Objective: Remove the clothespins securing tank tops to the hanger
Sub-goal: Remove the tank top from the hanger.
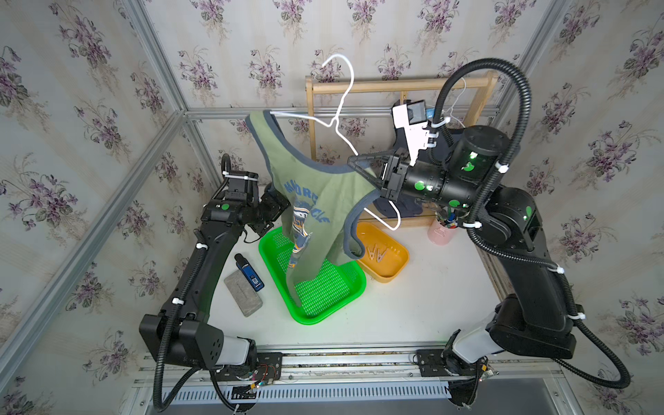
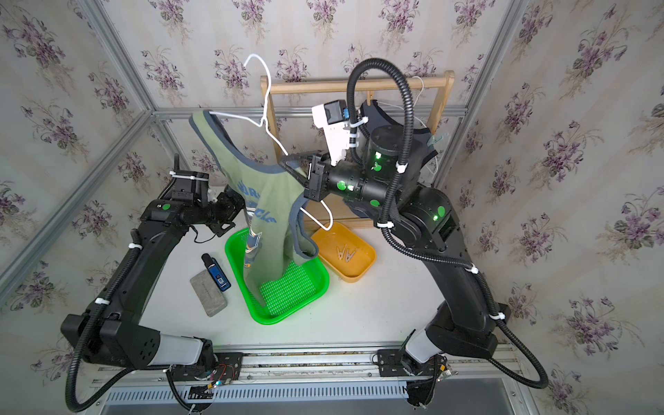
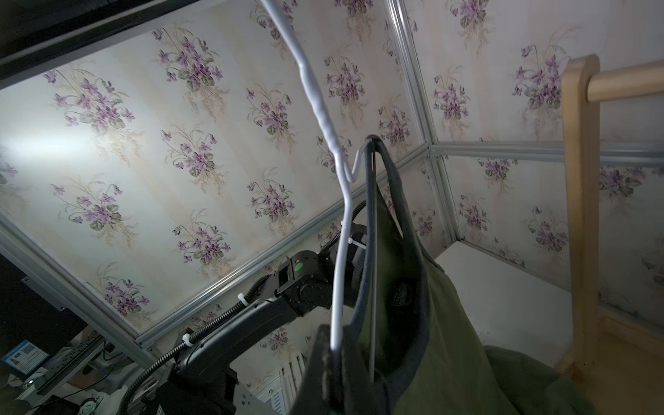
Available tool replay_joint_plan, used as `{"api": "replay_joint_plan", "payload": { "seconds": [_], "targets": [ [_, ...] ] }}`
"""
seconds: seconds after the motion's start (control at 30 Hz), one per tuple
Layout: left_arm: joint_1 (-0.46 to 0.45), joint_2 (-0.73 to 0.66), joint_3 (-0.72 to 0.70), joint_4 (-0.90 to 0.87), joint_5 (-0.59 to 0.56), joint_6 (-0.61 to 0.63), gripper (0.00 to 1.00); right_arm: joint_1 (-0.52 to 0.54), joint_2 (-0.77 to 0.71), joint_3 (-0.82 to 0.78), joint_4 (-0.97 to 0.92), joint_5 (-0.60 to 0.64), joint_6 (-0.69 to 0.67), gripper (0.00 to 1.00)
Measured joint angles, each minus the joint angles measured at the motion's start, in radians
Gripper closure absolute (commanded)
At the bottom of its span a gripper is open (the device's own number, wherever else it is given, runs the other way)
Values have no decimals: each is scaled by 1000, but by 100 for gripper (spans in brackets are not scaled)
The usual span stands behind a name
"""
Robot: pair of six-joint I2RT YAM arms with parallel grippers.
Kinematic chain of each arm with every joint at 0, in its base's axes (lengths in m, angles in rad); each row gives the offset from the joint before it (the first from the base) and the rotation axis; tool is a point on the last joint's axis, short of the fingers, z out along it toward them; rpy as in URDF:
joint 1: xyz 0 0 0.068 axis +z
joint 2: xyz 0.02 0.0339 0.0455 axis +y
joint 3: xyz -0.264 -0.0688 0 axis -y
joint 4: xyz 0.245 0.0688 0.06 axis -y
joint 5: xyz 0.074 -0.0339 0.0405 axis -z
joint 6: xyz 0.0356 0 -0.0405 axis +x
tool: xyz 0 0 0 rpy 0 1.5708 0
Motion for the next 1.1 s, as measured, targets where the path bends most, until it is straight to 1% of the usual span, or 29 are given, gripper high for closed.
{"api": "replay_joint_plan", "payload": {
  "seconds": [0.2, 0.3, 0.37, 0.4, 0.47, 0.6, 0.8, 0.9, 0.93, 1.0, 1.1],
  "targets": [
    [7, -55, -35, -2, -36, -2, 8, -2, -169, -396, 76, 0, 3, 100],
    [9, -63, -31, -2, -45, -3, 8, -2, -222, -556, 115, -18, 21, 100],
    [9, -61, -22, -5, -54, -3, 7, -3, -239, -628, 133, -33, 29, 100],
    [9, -58, -14, -10, -57, -3, 6, -5, -245, -661, 145, -40, 30, 100],
    [9, -50, 4, -14, -59, -2, 1, -5, -257, -718, 175, -51, 34, 100],
    [9, -18, 33, -16, -53, 1, 1, -8, -267, -796, 203, -75, 40, 100],
    [5, 12, 45, -34, -42, -2, 1, -7, -262, -812, 226, -100, 35, 100],
    [-2, 20, 54, -34, -38, -7, 7, -7, -261, -822, 233, -105, 35, 100],
    [-5, 20, 54, -34, -36, -11, 11, -7, -259, -823, 233, -108, 35, 100],
    [-13, 27, 54, -34, -27, -21, 24, -7, -254, -824, 238, -112, 32, 100],
    [-27, 53, 42, -29, -20, -35, 36, -7, -247, -828, 245, -112, 30, 100]
  ]
}}
